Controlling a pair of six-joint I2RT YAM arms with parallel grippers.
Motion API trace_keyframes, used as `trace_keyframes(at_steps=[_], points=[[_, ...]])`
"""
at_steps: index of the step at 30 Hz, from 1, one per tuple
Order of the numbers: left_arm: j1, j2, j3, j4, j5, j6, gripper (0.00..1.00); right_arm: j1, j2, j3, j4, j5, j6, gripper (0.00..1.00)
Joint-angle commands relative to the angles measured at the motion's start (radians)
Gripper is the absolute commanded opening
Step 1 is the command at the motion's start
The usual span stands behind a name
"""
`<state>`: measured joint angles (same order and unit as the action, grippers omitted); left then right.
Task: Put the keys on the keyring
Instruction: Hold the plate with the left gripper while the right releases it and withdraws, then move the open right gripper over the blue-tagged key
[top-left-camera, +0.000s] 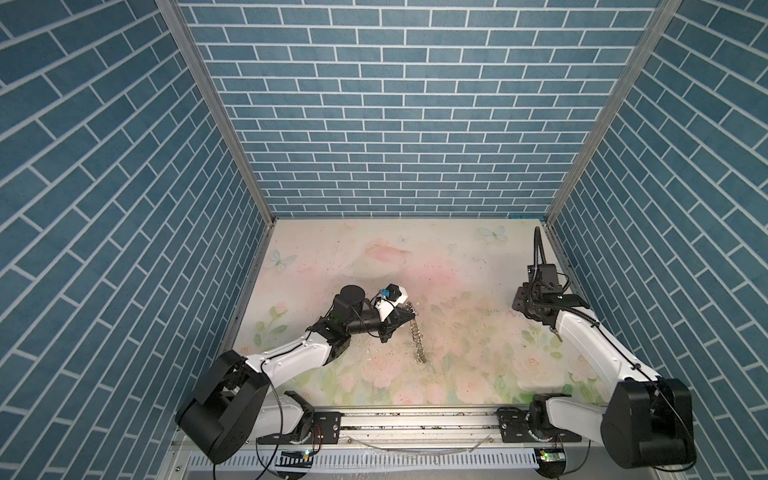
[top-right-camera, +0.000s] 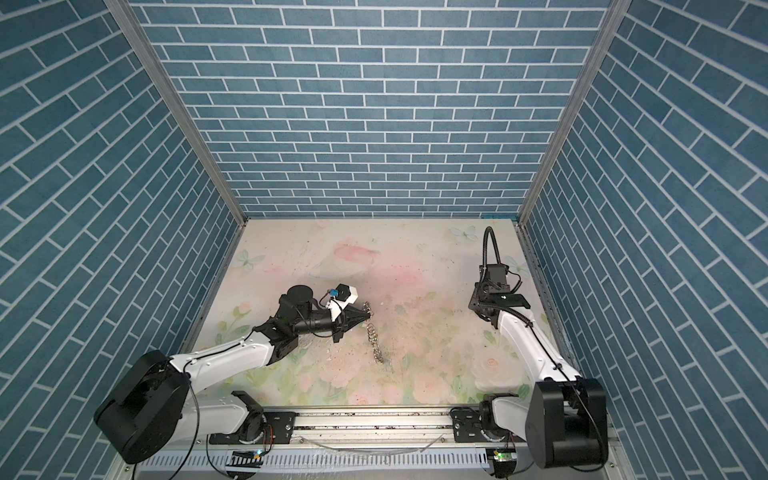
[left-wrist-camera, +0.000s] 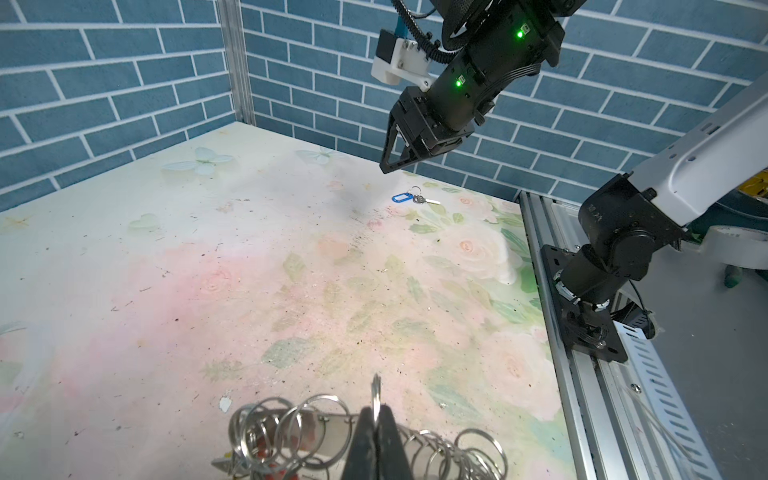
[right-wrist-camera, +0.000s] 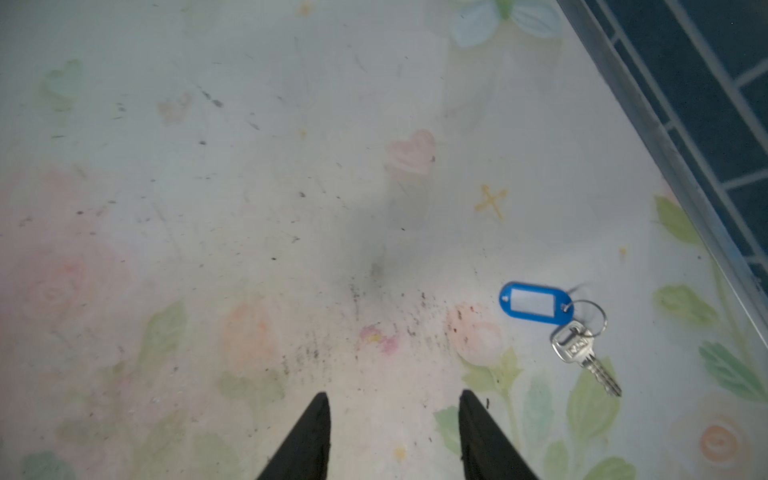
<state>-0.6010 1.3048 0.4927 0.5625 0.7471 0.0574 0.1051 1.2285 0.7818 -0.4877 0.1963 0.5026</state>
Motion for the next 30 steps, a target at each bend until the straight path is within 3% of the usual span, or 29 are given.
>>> trace_keyframes(at_steps=[1, 6, 13, 20, 30], points=[[0.002, 0.051, -0.005, 0.142, 0.027, -0.051, 0.00, -0.026, 0.034, 0.037, -0.055, 0.007, 0.103, 0.54], [0.024, 0.086, -0.016, 0.231, 0.060, -0.101, 0.00, -0.118, 0.075, 0.008, -0.045, -0.025, 0.083, 0.55], [0.041, 0.082, -0.013, 0.176, 0.051, -0.051, 0.00, -0.283, 0.115, -0.030, -0.010, -0.085, 0.063, 0.55], [0.059, 0.130, -0.029, 0.266, 0.069, -0.095, 0.00, -0.355, 0.144, -0.039, 0.015, -0.078, 0.063, 0.54], [0.064, 0.137, -0.037, 0.263, 0.062, -0.088, 0.00, -0.503, 0.199, -0.035, 0.020, -0.170, 0.071, 0.52]])
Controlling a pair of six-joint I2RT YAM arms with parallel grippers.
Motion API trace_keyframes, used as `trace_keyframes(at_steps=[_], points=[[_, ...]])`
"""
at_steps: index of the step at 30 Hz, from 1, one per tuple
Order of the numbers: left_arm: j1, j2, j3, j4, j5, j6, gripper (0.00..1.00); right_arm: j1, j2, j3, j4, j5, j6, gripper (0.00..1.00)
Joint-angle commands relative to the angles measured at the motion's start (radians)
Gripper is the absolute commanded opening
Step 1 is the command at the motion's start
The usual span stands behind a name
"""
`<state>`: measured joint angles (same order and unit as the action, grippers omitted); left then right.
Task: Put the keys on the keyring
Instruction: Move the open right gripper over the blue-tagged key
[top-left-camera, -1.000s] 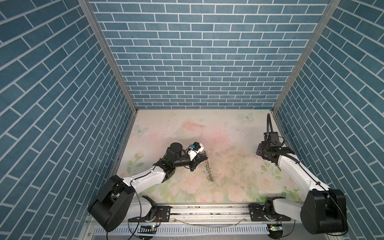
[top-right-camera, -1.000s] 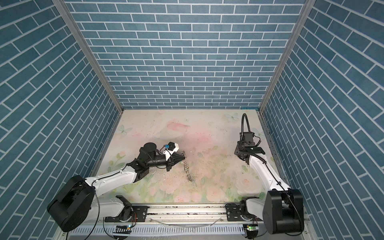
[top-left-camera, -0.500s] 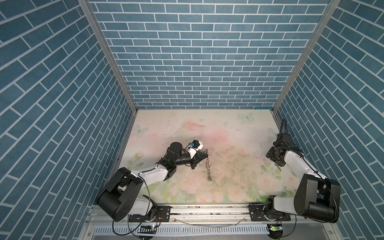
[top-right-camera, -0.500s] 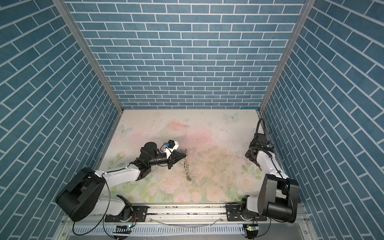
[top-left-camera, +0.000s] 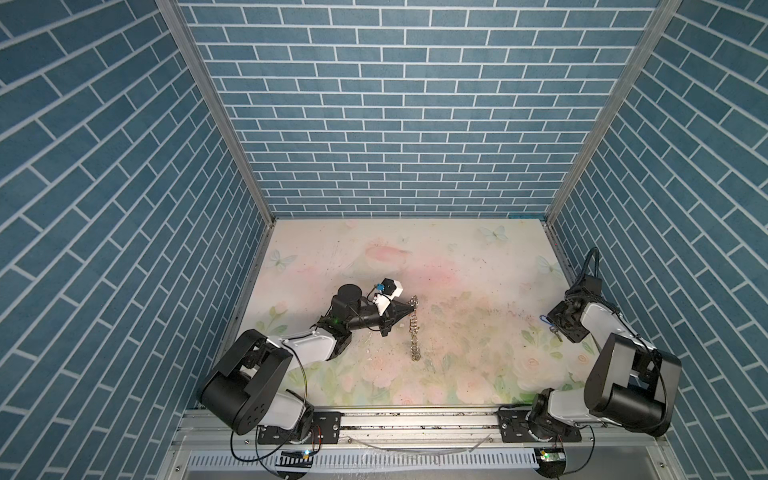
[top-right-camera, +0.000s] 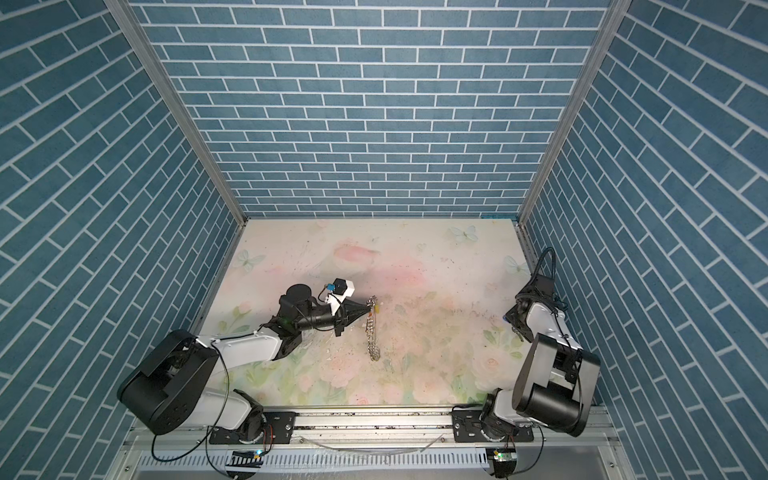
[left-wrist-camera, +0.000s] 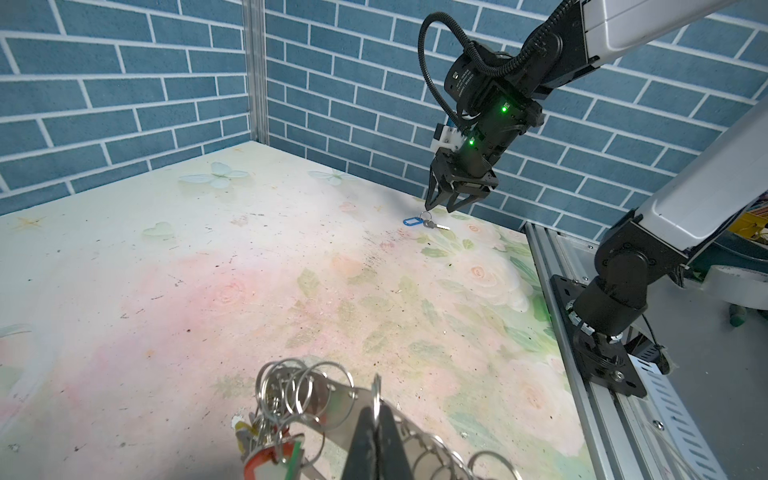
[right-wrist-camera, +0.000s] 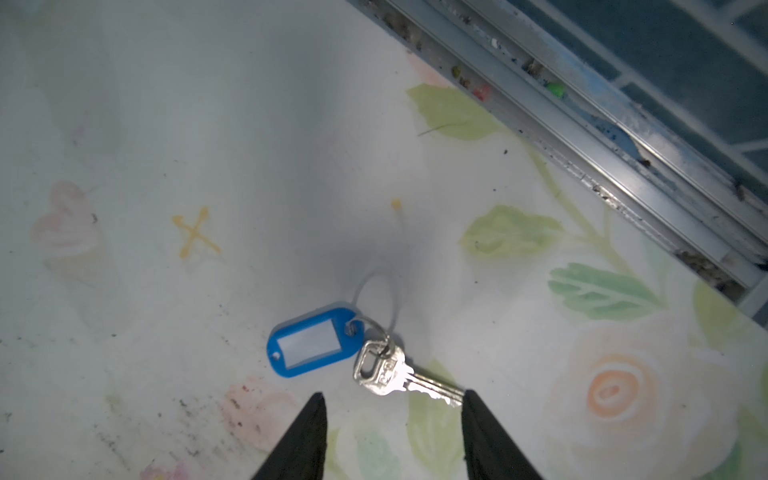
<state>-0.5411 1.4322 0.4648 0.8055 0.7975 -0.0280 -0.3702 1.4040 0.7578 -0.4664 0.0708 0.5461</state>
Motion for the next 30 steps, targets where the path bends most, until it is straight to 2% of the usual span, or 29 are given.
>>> trace_keyframes(at_steps=[1, 4, 11, 20, 22, 30], points=[[0.005, 0.007, -0.010, 0.021, 0.011, -0.003, 0.00, -0.042, 0.028, -0.017, 0.008, -0.070, 0.028, 0.51], [0.005, -0.002, -0.014, 0.017, 0.009, 0.001, 0.00, -0.064, 0.053, -0.016, 0.044, -0.151, 0.025, 0.46], [0.006, -0.008, -0.021, 0.029, 0.015, -0.005, 0.00, -0.071, 0.113, 0.025, 0.055, -0.191, 0.018, 0.42], [0.006, -0.019, -0.027, 0.032, 0.016, -0.008, 0.00, -0.072, 0.179, 0.059, 0.085, -0.204, 0.012, 0.22], [0.005, -0.017, -0.025, 0.032, 0.015, -0.006, 0.00, -0.065, 0.185, 0.058, 0.088, -0.212, 0.008, 0.20], [0.007, -0.021, -0.018, 0.010, 0.009, 0.009, 0.00, 0.074, 0.236, 0.101, 0.021, -0.218, -0.035, 0.20]])
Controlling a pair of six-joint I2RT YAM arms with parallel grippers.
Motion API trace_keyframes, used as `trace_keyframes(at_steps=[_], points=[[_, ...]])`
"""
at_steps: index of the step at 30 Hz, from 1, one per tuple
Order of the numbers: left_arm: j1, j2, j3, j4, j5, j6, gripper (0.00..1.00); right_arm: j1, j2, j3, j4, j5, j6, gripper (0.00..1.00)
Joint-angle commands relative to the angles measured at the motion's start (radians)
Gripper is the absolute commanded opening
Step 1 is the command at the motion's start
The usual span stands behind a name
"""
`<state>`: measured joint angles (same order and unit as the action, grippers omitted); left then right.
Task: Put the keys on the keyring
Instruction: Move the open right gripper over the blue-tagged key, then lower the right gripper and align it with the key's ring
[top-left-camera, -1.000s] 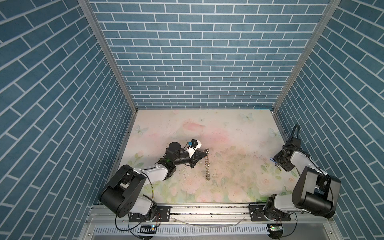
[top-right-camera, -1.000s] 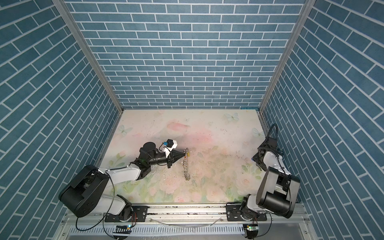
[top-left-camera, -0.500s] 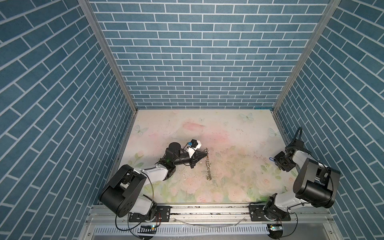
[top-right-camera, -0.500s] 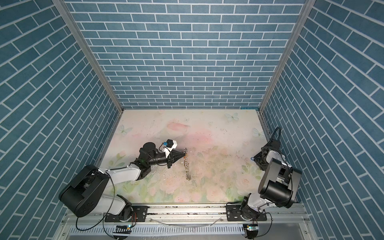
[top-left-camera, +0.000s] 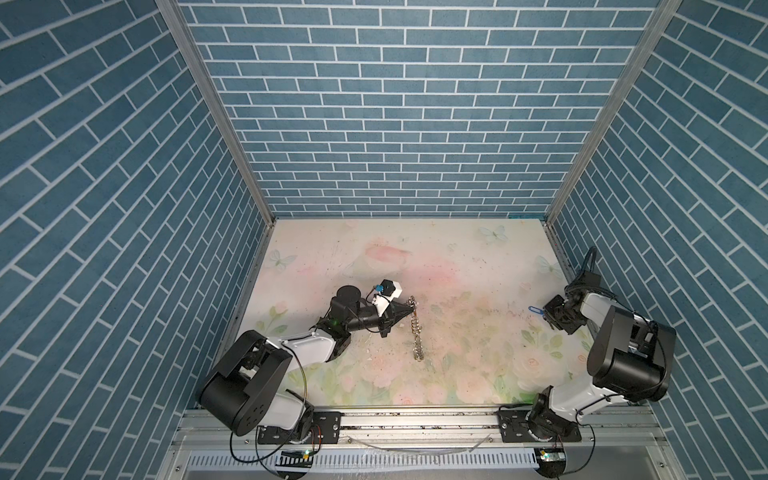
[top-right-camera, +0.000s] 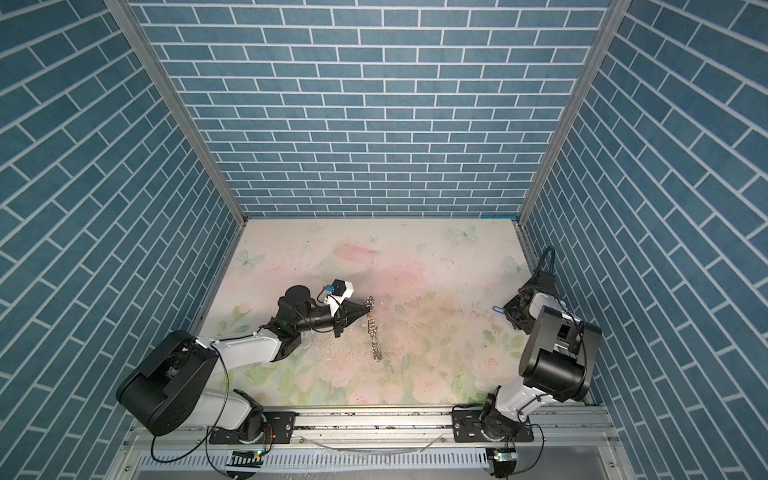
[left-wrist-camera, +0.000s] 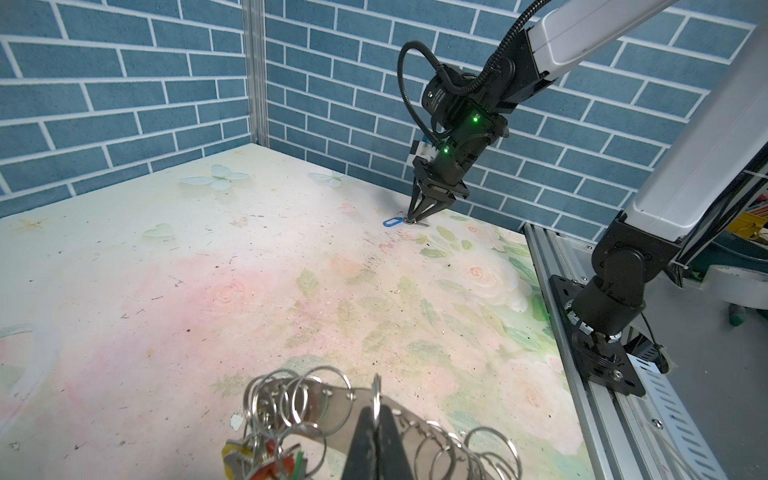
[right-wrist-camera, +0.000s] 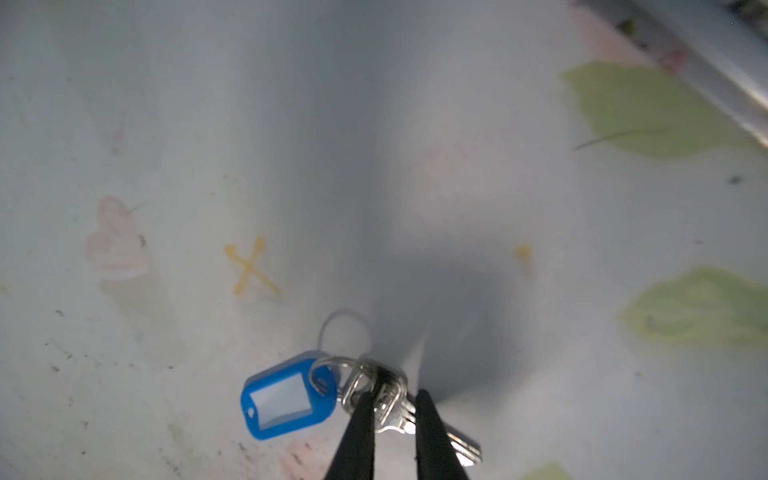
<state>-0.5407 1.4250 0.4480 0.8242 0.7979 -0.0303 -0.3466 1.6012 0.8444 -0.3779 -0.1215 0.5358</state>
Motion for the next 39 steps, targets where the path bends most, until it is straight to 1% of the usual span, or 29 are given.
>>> trace_keyframes(at_steps=[1, 6, 8, 10, 12, 14, 17, 19, 21, 27, 29, 31, 33, 35, 39], points=[[0.006, -0.018, -0.003, -0.011, 0.007, 0.012, 0.00, 0.071, 0.042, 0.019, -0.080, -0.027, -0.032, 0.19], [0.006, -0.021, -0.002, -0.018, 0.003, 0.016, 0.00, 0.219, 0.053, 0.038, -0.124, -0.046, -0.037, 0.19], [0.006, -0.028, -0.003, -0.024, -0.003, 0.022, 0.00, 0.258, 0.049, 0.051, -0.137, -0.046, -0.036, 0.19], [0.006, -0.033, -0.008, -0.028, -0.005, 0.023, 0.00, 0.262, 0.025, 0.059, -0.145, -0.044, -0.036, 0.19], [0.006, -0.034, -0.009, -0.028, -0.005, 0.025, 0.00, 0.257, -0.013, 0.078, -0.166, -0.003, -0.047, 0.20], [0.006, -0.034, -0.009, -0.026, -0.005, 0.024, 0.00, 0.240, -0.029, 0.101, -0.188, 0.009, -0.053, 0.22], [0.006, -0.036, -0.010, -0.025, -0.005, 0.023, 0.00, 0.205, -0.046, 0.102, -0.159, -0.042, -0.047, 0.24], [0.006, -0.034, -0.009, -0.023, -0.005, 0.023, 0.00, 0.205, -0.045, 0.107, -0.141, -0.068, -0.047, 0.25], [0.006, -0.032, -0.009, -0.023, -0.003, 0.023, 0.00, 0.207, -0.032, 0.115, -0.127, -0.122, -0.052, 0.27], [0.007, -0.027, -0.006, -0.024, 0.000, 0.021, 0.00, 0.218, -0.030, 0.119, -0.078, -0.202, -0.139, 0.31], [0.005, -0.026, -0.005, -0.024, -0.001, 0.021, 0.00, 0.217, -0.004, 0.143, -0.092, -0.217, -0.163, 0.33], [0.006, -0.025, -0.006, -0.023, -0.002, 0.023, 0.00, 0.218, 0.019, 0.155, -0.091, -0.230, -0.169, 0.36], [0.005, -0.029, -0.005, -0.027, -0.002, 0.025, 0.00, 0.218, 0.036, 0.165, -0.083, -0.235, -0.174, 0.42], [0.006, -0.032, -0.005, -0.033, -0.005, 0.029, 0.00, 0.218, 0.055, 0.176, -0.082, -0.240, -0.184, 0.46], [0.006, -0.031, -0.003, -0.038, -0.007, 0.033, 0.00, 0.222, 0.100, 0.203, -0.103, -0.256, -0.195, 0.48]])
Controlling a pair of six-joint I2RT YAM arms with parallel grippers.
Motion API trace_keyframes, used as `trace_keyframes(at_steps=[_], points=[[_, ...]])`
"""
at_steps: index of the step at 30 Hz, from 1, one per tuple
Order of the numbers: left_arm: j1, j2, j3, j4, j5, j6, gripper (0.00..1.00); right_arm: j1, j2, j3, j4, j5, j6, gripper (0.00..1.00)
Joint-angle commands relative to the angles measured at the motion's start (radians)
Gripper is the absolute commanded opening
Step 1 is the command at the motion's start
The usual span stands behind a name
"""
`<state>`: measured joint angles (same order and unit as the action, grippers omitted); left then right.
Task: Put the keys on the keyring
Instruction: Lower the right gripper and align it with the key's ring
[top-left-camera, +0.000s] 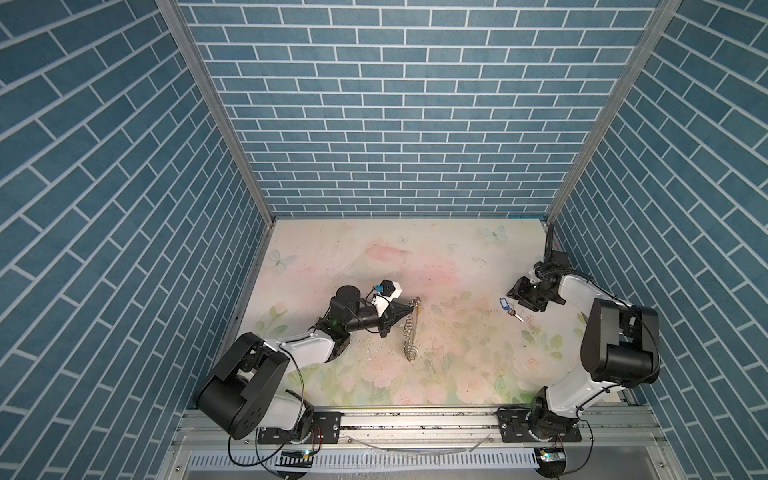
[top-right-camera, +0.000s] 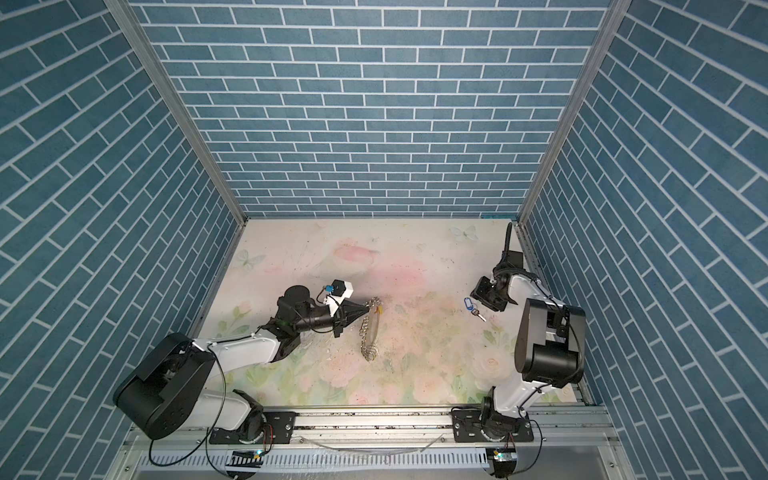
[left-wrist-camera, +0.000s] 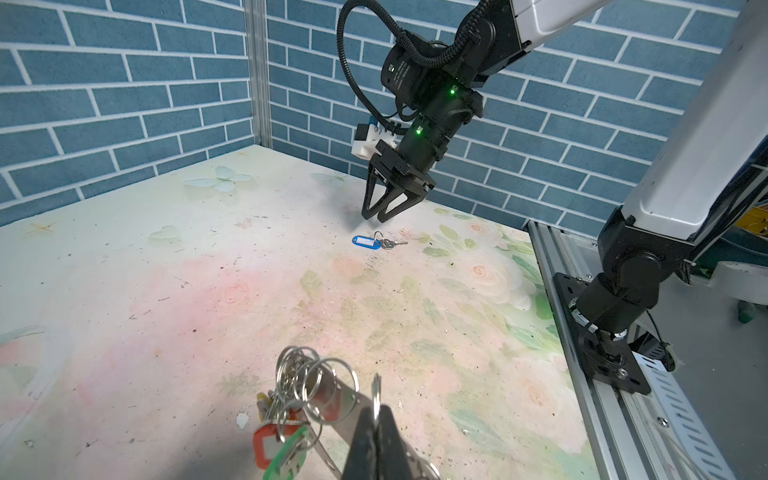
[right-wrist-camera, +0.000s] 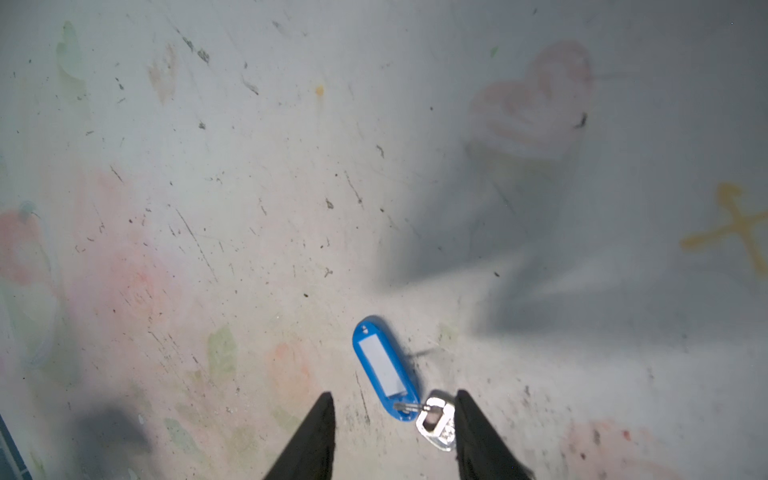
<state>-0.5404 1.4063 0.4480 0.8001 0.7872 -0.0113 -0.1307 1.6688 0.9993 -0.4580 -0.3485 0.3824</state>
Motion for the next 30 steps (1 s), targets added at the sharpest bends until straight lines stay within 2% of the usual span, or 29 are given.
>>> trace_keyframes(at_steps=[1, 6, 20, 23, 27, 30], points=[[0.006, -0.010, -0.003, -0.015, 0.004, 0.013, 0.00, 0.010, 0.039, 0.048, -0.025, -0.031, -0.042, 0.48], [0.005, -0.006, -0.001, -0.014, 0.003, 0.015, 0.00, 0.026, 0.050, 0.031, -0.042, -0.026, -0.042, 0.48], [0.005, 0.005, 0.001, -0.013, -0.004, 0.017, 0.00, 0.088, -0.045, -0.066, -0.085, 0.024, -0.034, 0.32], [0.006, 0.001, 0.000, -0.015, -0.006, 0.018, 0.00, 0.097, -0.066, -0.080, -0.094, 0.042, -0.031, 0.33], [0.006, 0.001, 0.001, -0.016, -0.006, 0.016, 0.00, 0.121, -0.085, -0.079, -0.101, 0.104, -0.027, 0.42], [0.005, -0.001, 0.001, -0.018, -0.006, 0.016, 0.00, 0.143, -0.080, -0.067, -0.083, 0.109, 0.003, 0.42]])
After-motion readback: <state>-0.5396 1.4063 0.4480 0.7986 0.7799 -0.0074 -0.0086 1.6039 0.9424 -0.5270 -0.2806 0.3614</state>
